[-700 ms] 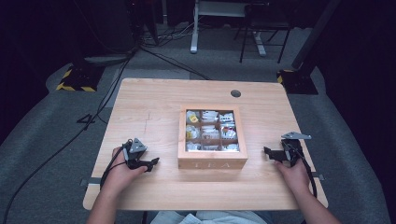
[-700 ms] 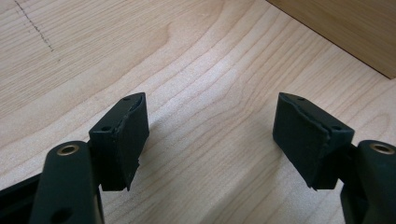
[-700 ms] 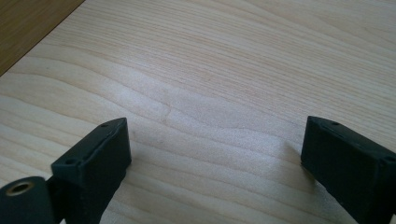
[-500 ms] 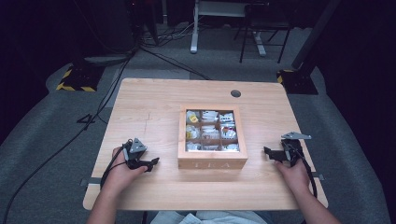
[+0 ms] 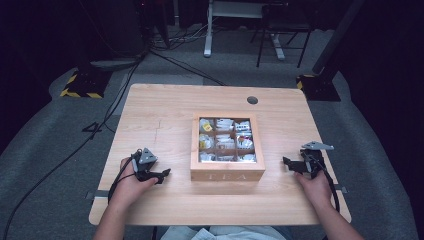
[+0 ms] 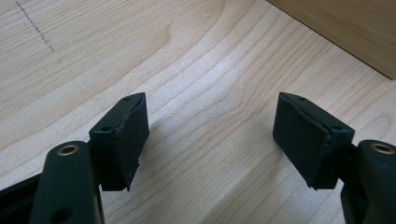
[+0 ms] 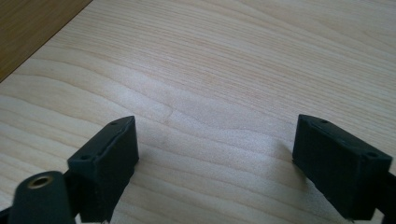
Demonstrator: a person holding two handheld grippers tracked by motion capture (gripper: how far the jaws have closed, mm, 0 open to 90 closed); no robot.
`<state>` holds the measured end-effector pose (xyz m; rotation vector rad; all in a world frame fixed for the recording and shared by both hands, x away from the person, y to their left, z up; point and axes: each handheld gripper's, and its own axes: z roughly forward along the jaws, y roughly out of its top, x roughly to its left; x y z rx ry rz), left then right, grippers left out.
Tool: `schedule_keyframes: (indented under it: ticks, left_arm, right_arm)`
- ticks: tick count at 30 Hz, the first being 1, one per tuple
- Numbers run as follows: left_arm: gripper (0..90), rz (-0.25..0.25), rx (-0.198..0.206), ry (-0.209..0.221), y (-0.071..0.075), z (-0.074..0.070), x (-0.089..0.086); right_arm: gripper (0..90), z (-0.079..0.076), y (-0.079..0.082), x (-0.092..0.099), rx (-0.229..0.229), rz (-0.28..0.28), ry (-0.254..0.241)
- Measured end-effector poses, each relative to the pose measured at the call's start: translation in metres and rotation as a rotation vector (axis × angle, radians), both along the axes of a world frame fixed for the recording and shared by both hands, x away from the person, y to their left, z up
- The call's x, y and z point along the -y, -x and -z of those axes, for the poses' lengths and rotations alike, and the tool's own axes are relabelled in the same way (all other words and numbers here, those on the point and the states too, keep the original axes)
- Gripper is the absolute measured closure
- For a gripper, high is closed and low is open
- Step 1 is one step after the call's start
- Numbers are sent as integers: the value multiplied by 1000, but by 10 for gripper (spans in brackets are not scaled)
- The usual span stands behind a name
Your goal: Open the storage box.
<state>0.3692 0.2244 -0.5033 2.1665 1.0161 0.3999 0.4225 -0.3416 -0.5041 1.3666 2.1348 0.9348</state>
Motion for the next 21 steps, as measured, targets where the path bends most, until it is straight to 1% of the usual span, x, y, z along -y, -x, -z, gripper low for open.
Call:
schedule_keyframes:
  ticks: [1,2,4,5,6,7,8,9,10,11,12,13,14,15,16,17,18,20,21]
  left_arm:
    - [275,0,0,0,0,0,0]
    - [275,-1,2,1,0,0,0]
    - [276,-1,2,1,0,0,0]
    - [276,-2,0,0,0,0,0]
    - [276,-3,0,1,0,0,0]
    - [275,-5,0,2,0,0,1]
    - [276,-5,0,2,0,0,1]
    - [275,-4,2,-2,0,0,1]
    - [275,-4,2,-2,0,0,1]
    - [275,-3,1,-1,0,0,1]
    - [275,-3,1,-1,0,0,1]
    - [275,-4,2,-1,0,0,1]
    - [275,-4,2,-1,0,0,1]
    - [275,-4,0,0,0,0,1]
    - [275,-3,1,0,0,0,1]
    - [275,-3,1,0,0,0,1]
    - [275,-3,1,0,0,0,1]
    - [275,-4,0,0,0,0,1]
    - [275,-4,0,1,0,0,1]
  right_arm:
    - [193,0,1,0,4,4,-4]
    - [193,0,1,0,4,4,-4]
    - [244,-1,3,1,12,14,-9]
    - [285,-1,4,1,16,17,-10]
    - [341,-2,5,2,17,17,-11]
    - [439,-3,6,2,14,30,-9]
    - [493,-4,7,3,13,35,-10]
    - [567,-5,8,3,7,41,-5]
    - [567,-5,8,3,7,41,-5]
    - [702,-8,8,4,-16,58,3]
    - [702,-8,8,4,-16,58,3]
    - [806,-11,7,6,-52,51,-14]
    - [806,-11,7,6,-52,51,-14]
    - [857,-12,7,7,-63,47,-22]
    - [887,-13,7,7,-67,44,-29]
    - [895,-18,8,8,-56,34,-30]
    - [895,-18,8,8,-56,34,-30]
    - [896,-25,10,8,-42,31,-48]
    - [896,-31,12,8,-28,24,-63]
